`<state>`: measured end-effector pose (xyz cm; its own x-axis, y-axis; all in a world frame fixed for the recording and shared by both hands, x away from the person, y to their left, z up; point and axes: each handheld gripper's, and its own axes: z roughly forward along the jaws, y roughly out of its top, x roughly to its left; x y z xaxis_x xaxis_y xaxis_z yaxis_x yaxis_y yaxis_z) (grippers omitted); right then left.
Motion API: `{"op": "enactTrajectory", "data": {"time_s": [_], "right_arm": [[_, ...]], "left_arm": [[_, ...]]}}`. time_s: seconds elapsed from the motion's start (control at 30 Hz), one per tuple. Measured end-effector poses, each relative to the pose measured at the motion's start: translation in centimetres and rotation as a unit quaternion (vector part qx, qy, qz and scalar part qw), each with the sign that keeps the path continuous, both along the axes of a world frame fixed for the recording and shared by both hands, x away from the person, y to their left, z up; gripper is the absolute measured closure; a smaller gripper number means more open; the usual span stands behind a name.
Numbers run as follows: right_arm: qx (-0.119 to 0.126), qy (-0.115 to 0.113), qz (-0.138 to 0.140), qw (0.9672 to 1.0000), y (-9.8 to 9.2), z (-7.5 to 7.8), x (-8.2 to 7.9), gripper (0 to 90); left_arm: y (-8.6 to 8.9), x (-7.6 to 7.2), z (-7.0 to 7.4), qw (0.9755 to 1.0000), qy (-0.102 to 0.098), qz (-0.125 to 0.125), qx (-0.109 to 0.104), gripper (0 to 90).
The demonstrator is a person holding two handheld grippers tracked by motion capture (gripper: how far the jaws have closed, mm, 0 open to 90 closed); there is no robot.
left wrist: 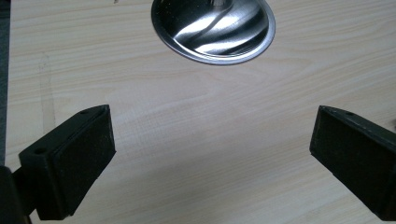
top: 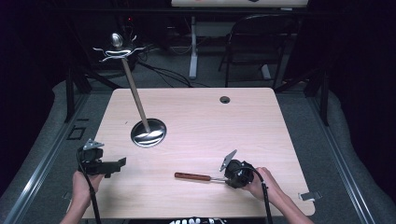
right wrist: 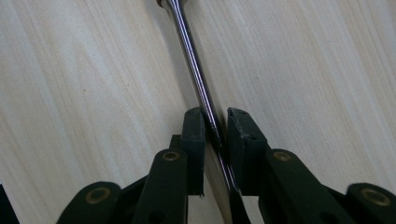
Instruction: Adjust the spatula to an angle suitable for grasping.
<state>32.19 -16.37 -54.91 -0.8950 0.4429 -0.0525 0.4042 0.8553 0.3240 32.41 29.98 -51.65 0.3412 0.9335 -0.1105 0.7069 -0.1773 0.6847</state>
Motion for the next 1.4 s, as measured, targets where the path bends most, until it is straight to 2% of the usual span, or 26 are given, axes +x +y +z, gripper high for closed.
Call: {"op": "enactTrajectory", "data": {"time_s": [0.03,0.1,0.27,0.43,0.5,0.53,0.57,0.6,0.7,0.73,0.87,0.97,1.03,1.13,1.27,1.3,1.33,1.37,1.4], "right_arm": [[-0.006,-0.004,0.004,1.0,0.0,0.1,0.0,77.8],[0.0,-0.004,0.003,1.0,0.0,0.0,0.0,78.0],[-0.007,-0.011,0.007,0.9999,0.2,0.0,-0.2,80.2],[-0.007,-0.016,-0.017,0.9997,0.1,0.0,0.1,84.4],[-0.015,-0.018,-0.02,0.9995,0.1,0.1,0.3,84.5],[-0.015,-0.016,-0.03,0.9993,0.5,0.0,0.5,84.5],[-0.026,-0.021,-0.03,0.999,0.7,0.1,0.5,84.5],[-0.02,-0.021,-0.036,0.9989,1.0,0.0,0.5,84.5],[-0.035,-0.023,-0.042,0.9982,1.4,0.1,0.6,84.5],[-0.039,-0.024,-0.054,0.9975,1.8,0.1,0.7,84.5],[-0.044,-0.032,-0.072,0.9959,2.5,0.1,1.1,84.6],[-0.04,-0.031,-0.083,0.9953,2.9,0.0,1.4,84.6],[-0.039,-0.029,-0.099,0.9939,3.5,0.0,2.1,84.6],[-0.039,-0.027,-0.107,0.9931,3.7,0.1,2.6,84.6],[-0.034,-0.027,-0.142,0.9889,4.5,0.0,3.4,84.4],[-0.043,-0.028,-0.149,0.9876,4.6,0.1,3.6,84.5],[-0.043,-0.028,-0.149,0.9876,4.6,0.1,3.6,84.5],[-0.037,-0.032,-0.178,0.9829,4.8,0.0,4.0,84.4],[-0.038,-0.033,-0.184,0.9817,4.8,0.0,4.1,84.3]], "left_arm": [[0.0,0.0,0.0,1.0,0.0,0.0,0.001,0.0],[0.1,0.0,0.0,1.0,0.0,0.001,0.001,0.0],[-0.2,0.0,0.0,1.0,-0.003,-0.002,0.002,0.0],[-0.4,0.5,-0.2,1.0,0.004,-0.003,-0.003,0.0],[-0.5,0.3,-0.1,1.0,-0.002,-0.002,0.001,0.0],[-0.5,0.1,0.1,1.0,-0.005,-0.006,0.001,0.0],[-0.5,0.0,0.1,0.9999,-0.009,-0.006,0.0,0.0],[-0.4,-0.1,0.2,0.9999,-0.011,-0.006,-0.001,0.0],[-0.3,0.0,0.1,1.0,-0.005,-0.003,-0.004,0.0],[-0.2,0.1,0.1,1.0,-0.004,-0.003,-0.004,0.0],[-0.3,0.1,0.1,1.0,-0.003,0.002,0.0,0.1],[-0.4,0.1,0.0,1.0,-0.006,0.001,0.003,0.1],[-0.5,0.3,-0.1,1.0,0.0,0.0,0.005,0.1],[-0.6,0.6,-0.3,1.0,0.002,0.002,0.003,0.1],[-0.5,0.5,-0.2,1.0,0.0,0.004,0.0,0.0],[-0.5,0.4,-0.1,1.0,-0.002,0.004,0.001,0.0],[-0.4,0.4,-0.1,1.0,-0.002,0.004,0.002,0.0],[-0.4,0.4,-0.1,1.0,-0.002,0.005,0.002,0.0],[-0.4,0.3,-0.1,1.0,-0.001,0.004,0.005,0.1]]}}
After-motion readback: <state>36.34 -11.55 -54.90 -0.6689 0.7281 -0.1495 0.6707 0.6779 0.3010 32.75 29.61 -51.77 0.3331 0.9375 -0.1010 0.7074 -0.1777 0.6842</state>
